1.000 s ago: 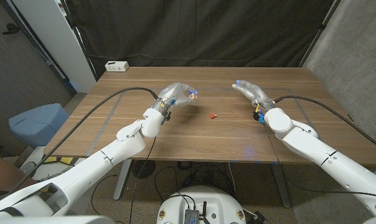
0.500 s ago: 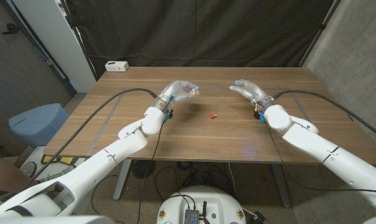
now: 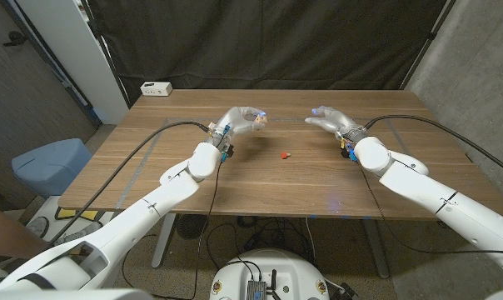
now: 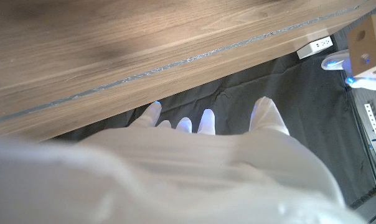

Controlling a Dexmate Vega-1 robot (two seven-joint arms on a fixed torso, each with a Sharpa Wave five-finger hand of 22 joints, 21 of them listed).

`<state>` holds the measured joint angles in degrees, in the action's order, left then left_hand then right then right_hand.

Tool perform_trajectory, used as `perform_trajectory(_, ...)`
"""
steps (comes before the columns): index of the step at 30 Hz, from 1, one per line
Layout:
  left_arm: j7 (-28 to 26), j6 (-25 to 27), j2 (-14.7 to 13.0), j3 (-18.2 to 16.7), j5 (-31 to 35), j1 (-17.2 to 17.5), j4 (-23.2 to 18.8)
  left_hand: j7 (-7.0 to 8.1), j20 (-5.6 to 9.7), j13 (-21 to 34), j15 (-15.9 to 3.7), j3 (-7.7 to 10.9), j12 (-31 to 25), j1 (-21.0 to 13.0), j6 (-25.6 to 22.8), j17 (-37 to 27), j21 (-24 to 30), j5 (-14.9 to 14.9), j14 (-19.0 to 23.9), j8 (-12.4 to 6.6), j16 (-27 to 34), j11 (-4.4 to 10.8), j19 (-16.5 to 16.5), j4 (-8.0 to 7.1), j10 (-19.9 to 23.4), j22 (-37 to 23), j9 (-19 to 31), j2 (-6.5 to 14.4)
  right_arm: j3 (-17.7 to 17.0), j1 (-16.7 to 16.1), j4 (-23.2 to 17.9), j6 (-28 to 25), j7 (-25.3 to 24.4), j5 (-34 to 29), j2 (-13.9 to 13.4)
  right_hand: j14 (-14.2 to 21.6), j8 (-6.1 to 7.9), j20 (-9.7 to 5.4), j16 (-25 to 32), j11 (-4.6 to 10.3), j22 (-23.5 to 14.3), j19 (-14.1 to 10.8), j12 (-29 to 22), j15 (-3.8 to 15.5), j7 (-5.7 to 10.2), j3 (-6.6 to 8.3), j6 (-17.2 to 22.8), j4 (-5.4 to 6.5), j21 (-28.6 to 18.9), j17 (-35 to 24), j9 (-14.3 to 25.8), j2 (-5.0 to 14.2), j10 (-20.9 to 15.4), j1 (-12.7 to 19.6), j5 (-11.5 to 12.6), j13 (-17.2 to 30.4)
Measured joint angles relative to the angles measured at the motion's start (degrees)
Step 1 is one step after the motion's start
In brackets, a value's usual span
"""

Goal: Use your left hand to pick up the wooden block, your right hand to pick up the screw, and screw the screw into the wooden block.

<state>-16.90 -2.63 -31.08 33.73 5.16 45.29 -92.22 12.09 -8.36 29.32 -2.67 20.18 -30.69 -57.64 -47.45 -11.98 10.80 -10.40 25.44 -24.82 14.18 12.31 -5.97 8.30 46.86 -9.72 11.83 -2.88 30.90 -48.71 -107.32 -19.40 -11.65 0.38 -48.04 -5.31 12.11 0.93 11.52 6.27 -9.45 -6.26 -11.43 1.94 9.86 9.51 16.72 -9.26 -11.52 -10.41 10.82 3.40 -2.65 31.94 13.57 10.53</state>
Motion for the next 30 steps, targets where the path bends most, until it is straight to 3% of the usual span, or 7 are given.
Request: perform_trajectory(30,4.9,-4.9,4.5,-0.7,-14.5,-2.0,7.5,0.0,-0.03,0.0,0.0,-0.6,0.0,-0.2,0.0,-0.2,0.0,-0.2,0.0,0.0,-0.2,0.12,0.7,0.13,-0.1,0.0,-0.3,0.9,5.1,3.9,-7.3,-9.8,8.4,-11.7,-4.9,0.6,0.44,0.72,0.0,-0.01,0.0,-0.7,0.2,-0.62,0.07,0.71,0.7,-0.71,0.3,0.0,0.3,-1.42,0.0,2.8,-0.3,0.0)
